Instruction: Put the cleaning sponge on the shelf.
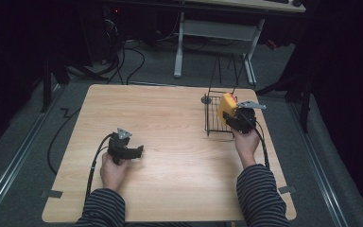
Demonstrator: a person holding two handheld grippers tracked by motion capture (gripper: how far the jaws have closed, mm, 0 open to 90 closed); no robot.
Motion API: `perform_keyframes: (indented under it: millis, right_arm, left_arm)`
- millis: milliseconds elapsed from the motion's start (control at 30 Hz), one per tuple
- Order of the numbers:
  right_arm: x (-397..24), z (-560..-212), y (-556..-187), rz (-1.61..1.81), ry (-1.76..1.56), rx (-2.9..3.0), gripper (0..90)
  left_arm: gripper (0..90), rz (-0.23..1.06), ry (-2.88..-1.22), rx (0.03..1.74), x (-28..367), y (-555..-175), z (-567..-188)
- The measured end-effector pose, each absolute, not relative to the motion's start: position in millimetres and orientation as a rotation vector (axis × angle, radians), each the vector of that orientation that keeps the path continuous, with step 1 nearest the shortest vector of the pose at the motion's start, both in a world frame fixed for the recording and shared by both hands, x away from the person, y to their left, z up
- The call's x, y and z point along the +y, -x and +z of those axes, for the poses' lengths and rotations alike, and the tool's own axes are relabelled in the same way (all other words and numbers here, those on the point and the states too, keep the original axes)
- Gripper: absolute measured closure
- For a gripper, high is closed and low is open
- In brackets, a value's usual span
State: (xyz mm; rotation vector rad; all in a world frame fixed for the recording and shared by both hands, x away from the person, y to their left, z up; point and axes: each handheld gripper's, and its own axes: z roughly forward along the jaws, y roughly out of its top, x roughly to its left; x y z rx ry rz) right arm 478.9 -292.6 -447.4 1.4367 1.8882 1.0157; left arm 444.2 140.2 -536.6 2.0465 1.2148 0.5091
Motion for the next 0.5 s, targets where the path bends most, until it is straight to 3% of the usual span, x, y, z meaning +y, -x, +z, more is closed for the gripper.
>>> perform_keyframes:
  millis: [500]
  right_arm:
    - [-290, -465, -500, 0.969, -1.486, 1.89, 60.8]
  left_arm:
    - [17.6, 0.509, -2.047, 1.214, 140, -444, -537]
